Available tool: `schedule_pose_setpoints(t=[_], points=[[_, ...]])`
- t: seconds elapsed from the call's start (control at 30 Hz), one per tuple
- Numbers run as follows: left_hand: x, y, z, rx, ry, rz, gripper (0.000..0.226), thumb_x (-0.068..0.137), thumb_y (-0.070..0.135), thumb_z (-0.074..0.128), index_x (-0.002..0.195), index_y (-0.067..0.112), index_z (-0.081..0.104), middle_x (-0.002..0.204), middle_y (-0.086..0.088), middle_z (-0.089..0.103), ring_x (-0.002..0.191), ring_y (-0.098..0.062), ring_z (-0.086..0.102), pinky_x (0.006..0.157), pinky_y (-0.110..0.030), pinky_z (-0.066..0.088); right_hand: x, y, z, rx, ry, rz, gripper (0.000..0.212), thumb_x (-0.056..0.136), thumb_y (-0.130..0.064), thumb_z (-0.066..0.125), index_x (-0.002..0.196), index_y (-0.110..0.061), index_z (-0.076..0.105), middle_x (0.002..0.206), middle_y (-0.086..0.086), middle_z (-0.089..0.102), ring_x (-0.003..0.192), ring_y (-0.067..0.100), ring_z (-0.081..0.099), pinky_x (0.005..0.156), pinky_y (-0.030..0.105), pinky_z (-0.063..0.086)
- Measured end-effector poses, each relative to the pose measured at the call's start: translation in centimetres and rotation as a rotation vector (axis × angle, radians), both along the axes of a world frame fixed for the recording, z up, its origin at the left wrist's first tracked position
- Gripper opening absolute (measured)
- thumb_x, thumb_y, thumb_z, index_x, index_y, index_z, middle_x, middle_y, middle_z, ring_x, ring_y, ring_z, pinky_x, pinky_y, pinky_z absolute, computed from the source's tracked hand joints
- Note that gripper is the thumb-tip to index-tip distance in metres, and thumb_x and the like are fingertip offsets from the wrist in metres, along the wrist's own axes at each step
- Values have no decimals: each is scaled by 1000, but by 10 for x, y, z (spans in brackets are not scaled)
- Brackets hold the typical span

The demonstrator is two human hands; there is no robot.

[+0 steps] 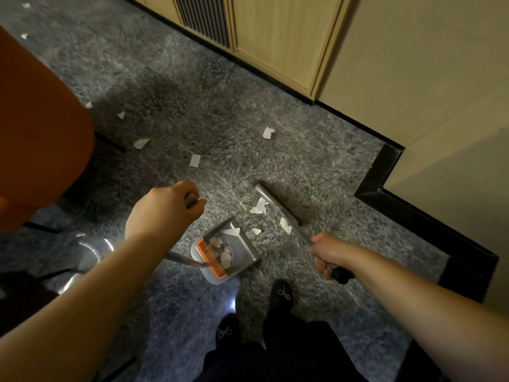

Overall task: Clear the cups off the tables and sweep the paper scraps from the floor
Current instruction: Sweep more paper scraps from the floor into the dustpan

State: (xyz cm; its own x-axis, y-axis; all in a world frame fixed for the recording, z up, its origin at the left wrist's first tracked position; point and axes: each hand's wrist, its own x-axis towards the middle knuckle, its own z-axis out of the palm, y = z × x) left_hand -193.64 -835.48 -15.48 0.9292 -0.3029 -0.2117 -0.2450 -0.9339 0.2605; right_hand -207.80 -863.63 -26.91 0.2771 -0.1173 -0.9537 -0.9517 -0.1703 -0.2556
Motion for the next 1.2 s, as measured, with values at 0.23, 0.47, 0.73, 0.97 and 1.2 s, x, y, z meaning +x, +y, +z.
schedule_pose_setpoints(t=[0.23,0.47,0.73,0.97,1.2], points=[[-10,29,-7,-40,-18,6,19,87,49,62,88,30,58,66,6,58,60,-16,57,56,-34,54,-32,76,34,96,-40,150,20,98,-4,34,116,-6,41,52,11,49,43,21,45,38,21,37],[-40,58,-10,-105,-45,-14,20,86,49,63,85,29,58,65,4,56,62,-25,57,55,-29,44,-68,141,50,222,-34,4,39,102,-11,39,140,-7,30,38,2,45,37,14,42,38,21,35],[-50,82,-10,-188,-21,-50,18,86,46,63,84,28,61,71,2,62,67,-22,59,60,-34,53,-125,173,58,313,4,-390,48,102,-15,42,147,-21,27,43,0,37,34,7,33,37,14,27],[-61,73,5,-252,10,-200,11,84,38,70,84,27,67,72,3,66,68,-18,62,62,-34,54,-161,160,74,230,-93,-537,47,102,-14,42,147,-16,26,39,1,41,31,9,35,34,15,29],[-80,9,29,-267,-16,-448,14,82,38,74,89,28,68,74,1,67,69,-17,62,63,-34,54,-197,127,83,108,-231,-684,37,102,-8,39,138,2,33,48,4,35,31,10,32,35,14,28]])
